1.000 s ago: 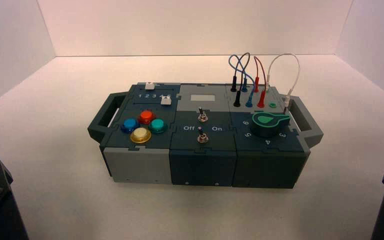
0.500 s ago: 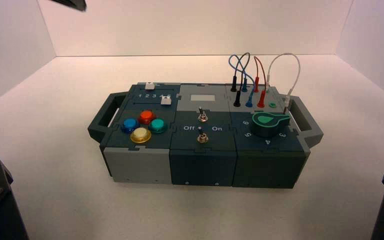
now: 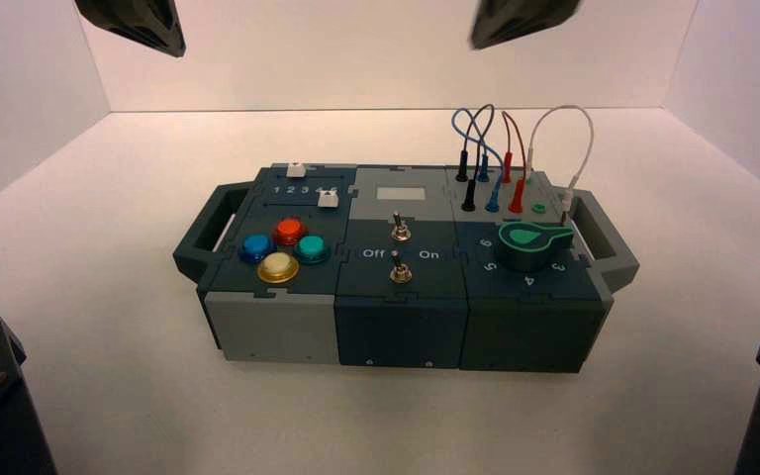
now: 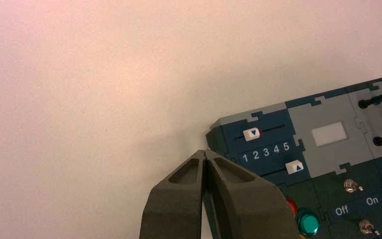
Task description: Move the top slider to position 1.
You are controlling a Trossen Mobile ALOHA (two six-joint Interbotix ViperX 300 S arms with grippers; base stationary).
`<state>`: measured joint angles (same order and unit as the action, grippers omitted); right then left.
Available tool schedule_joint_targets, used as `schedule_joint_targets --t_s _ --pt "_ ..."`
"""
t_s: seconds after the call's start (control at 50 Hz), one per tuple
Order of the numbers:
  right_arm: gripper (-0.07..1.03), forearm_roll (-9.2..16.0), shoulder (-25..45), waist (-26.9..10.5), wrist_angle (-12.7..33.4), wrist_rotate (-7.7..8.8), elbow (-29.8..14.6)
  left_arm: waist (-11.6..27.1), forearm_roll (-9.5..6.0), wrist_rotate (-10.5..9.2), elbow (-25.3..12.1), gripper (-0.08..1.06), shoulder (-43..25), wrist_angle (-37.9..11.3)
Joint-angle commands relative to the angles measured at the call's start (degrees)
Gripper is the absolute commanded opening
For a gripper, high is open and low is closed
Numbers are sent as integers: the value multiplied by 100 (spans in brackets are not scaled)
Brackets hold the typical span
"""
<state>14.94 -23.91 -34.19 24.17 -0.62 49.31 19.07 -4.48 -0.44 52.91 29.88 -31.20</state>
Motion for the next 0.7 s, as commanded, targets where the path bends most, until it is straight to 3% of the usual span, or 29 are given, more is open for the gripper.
schedule_joint_targets --t_s 0.02,0.2,0.5,0.7 --pt "-2 132 448 -149 -70 9 -431 -9 9 9 -114 -3 123 0" --pt "-2 378 1081 -229 -62 9 -800 -9 26 26 -53 -3 185 -35" --pt "-2 404 2347 -633 -53 18 -1485 -9 35 44 18 -3 185 -123" --pt "-2 466 3085 -686 -35 18 -1942 0 35 97 62 -3 193 -255"
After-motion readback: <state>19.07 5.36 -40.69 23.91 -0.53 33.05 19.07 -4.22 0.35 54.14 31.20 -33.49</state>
